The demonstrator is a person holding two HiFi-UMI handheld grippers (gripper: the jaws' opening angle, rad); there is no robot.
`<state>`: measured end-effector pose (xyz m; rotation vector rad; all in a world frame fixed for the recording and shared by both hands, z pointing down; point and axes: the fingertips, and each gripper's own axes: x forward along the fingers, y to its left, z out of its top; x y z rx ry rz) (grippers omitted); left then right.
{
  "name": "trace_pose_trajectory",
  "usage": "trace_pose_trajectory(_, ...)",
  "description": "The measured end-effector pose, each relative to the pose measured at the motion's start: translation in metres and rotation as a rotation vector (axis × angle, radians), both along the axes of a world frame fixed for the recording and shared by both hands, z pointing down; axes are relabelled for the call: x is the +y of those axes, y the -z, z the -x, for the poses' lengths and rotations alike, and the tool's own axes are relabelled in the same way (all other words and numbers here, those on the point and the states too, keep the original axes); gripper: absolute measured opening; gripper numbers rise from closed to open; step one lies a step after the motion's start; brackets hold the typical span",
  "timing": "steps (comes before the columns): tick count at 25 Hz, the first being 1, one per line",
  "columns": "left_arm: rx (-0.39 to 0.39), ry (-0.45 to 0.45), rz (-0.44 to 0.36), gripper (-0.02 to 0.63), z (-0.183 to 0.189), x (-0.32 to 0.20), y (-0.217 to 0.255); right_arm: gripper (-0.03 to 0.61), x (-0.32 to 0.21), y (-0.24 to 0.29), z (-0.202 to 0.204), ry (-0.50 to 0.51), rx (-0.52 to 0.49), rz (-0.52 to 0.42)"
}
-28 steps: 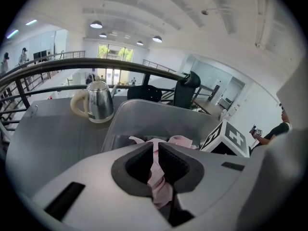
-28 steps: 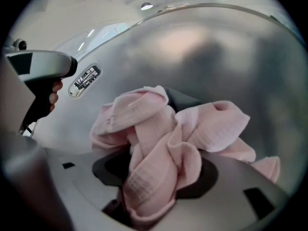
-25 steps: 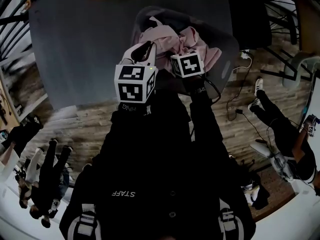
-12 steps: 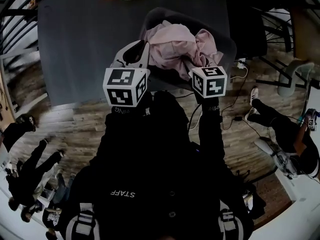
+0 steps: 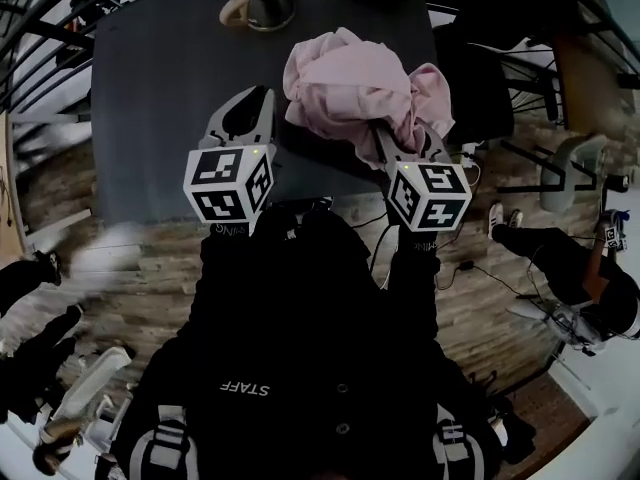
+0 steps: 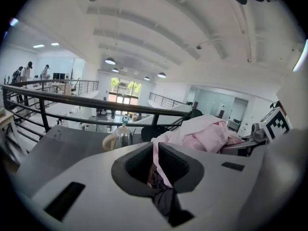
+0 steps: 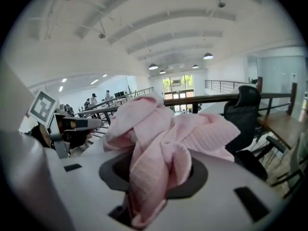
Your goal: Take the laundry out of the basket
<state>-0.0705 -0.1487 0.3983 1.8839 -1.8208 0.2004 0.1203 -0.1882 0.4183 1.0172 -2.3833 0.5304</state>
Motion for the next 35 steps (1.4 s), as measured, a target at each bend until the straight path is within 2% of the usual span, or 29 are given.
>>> trace_pose_trajectory(4, -0.017, 0.05, -0.06, 0.035, 0.022, 0.004, 0.026, 0.161, -0.005, 0.04, 0.021, 0.016, -0.047, -0.09)
trace_pose_trajectory(9, -0.042, 0.124, -0.114, 0.035, 0.049, 0.024, 0.054, 0.161, 0.004, 0.079, 0.057, 0.075, -0.109, -0.161)
trace_pose_trajectory(15, -0.067, 0.253, -0.158, 0.036, 0.104, 0.064, 0.072, 0.161, 0.024, 0.106, 0.126, 0.198, -0.166, -0.218)
trace_pose_trajectory(26, -0.104, 0.506, -0.148, 0.035, 0.201, 0.158, 0.079, 0.161, 0.072, 0.115, 0.251, 0.41, -0.229, -0.191)
trace_pose_trajectory(30, -0.108, 0.566, -0.118, 0.035, 0.225, 0.188, 0.065, 0.163, 0.094, 0.098, 0.29, 0.471, -0.222, -0.154)
trace_pose_trajectory(35, -0.101, 0.598, -0.065, 0.035, 0.242, 0.216, 0.039, 0.163, 0.118, 0.067, 0.325, 0.512, -0.188, -0.103)
